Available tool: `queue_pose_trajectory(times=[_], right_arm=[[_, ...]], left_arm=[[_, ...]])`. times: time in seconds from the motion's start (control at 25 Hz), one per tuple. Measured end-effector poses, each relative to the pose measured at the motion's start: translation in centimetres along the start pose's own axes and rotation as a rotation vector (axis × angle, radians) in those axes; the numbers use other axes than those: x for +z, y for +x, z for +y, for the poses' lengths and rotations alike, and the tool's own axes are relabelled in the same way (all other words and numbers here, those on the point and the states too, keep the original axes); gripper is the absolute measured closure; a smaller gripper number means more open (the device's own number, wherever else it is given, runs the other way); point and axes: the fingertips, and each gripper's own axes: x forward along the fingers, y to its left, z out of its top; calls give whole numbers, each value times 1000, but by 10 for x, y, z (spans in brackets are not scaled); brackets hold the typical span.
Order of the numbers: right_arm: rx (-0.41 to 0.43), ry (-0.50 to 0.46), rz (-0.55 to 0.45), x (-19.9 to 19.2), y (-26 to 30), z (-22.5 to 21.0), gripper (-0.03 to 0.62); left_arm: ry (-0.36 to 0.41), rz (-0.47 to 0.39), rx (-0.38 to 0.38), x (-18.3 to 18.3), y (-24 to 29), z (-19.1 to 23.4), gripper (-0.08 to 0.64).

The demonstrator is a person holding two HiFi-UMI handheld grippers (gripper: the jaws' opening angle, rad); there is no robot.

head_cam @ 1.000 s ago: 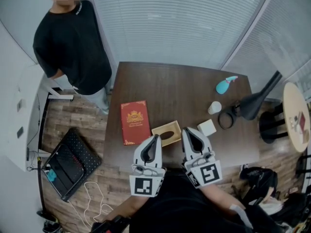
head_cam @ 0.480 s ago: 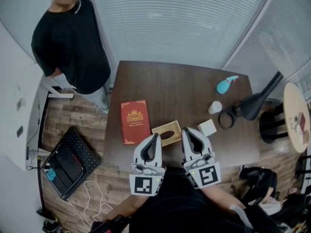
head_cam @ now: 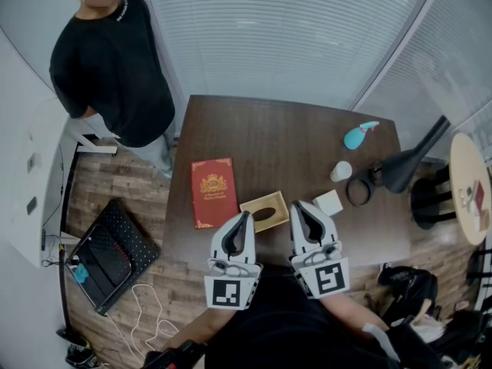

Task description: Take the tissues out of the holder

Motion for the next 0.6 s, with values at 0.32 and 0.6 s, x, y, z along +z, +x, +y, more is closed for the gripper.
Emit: queue_pose_trajectory(times=[0.32, 0.6], right_arm=[[4, -8, -6, 1, -1, -6, 581], [7, 0, -6, 0, -4, -19, 581]], left_arm=[[-6, 13, -10, -4, 5, -8, 561], [-1, 19, -18, -8, 13, -18, 561]])
